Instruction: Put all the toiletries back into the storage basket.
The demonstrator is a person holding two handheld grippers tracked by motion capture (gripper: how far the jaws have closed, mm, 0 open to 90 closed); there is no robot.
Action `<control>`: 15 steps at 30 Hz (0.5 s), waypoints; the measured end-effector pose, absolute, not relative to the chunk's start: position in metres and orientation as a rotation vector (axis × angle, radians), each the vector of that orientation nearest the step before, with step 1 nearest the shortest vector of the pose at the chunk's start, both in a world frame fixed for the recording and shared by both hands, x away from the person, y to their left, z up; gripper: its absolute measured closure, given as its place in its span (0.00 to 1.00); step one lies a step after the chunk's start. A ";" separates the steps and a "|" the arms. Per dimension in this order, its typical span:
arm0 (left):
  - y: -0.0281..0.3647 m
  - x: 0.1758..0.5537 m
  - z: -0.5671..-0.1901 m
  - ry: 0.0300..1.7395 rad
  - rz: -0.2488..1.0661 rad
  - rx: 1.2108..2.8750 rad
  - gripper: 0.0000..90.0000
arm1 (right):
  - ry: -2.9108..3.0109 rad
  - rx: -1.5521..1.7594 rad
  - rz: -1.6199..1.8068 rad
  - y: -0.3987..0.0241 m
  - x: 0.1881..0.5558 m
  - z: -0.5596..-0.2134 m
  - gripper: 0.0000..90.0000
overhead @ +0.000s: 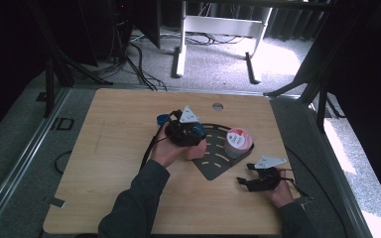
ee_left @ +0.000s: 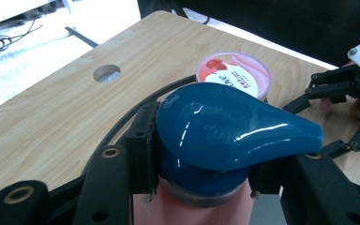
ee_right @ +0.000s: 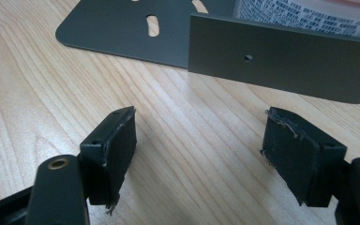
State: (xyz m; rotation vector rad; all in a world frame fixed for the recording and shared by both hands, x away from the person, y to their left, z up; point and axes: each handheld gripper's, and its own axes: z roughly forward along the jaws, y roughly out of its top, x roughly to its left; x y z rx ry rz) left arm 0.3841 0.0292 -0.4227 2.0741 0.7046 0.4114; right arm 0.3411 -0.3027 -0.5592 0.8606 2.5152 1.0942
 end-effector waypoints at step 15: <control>0.017 0.389 -0.424 0.710 0.420 2.076 0.59 | 2.515 0.862 1.095 -0.303 0.341 -0.559 0.29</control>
